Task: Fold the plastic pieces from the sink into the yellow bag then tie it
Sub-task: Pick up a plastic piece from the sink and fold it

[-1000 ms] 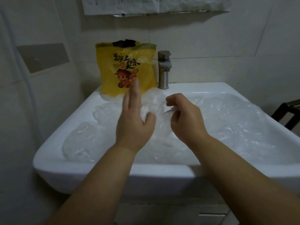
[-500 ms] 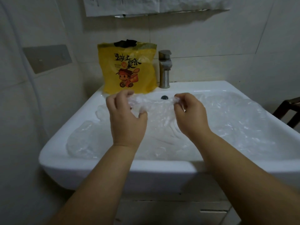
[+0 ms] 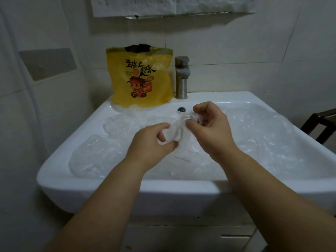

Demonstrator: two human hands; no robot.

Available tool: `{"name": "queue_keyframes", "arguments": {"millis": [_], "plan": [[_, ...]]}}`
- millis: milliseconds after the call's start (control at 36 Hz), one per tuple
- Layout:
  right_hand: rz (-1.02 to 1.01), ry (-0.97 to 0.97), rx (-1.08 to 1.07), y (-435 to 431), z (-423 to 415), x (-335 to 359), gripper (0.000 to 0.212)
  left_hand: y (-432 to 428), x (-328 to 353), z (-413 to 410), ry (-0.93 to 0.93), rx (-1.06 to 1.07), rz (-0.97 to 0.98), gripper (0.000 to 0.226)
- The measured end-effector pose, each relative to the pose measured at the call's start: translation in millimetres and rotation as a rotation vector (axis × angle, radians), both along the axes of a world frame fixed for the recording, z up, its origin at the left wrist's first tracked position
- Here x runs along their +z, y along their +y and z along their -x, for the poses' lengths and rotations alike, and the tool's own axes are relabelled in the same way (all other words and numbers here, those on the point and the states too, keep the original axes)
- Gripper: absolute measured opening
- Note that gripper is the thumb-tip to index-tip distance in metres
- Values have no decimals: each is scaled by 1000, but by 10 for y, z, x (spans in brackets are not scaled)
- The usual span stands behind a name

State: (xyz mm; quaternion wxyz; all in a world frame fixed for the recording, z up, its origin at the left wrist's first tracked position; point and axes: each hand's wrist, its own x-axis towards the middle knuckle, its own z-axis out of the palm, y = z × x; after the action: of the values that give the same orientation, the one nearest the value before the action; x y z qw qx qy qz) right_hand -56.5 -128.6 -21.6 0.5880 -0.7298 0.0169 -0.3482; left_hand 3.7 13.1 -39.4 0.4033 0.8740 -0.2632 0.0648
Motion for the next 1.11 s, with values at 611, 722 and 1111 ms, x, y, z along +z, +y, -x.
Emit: {"name": "queue_keyframes", "arguments": {"millis": [611, 722, 1111], "plan": [[-566, 164, 124, -98, -64, 95, 19, 46, 109, -34, -47, 207, 671, 5], [-528, 161, 53, -106, -73, 82, 17, 34, 136, -32, 52, 145, 652, 12], [-552, 33, 43, -214, -74, 64, 21, 82, 170, -12, 380, -134, 812, 9]]}}
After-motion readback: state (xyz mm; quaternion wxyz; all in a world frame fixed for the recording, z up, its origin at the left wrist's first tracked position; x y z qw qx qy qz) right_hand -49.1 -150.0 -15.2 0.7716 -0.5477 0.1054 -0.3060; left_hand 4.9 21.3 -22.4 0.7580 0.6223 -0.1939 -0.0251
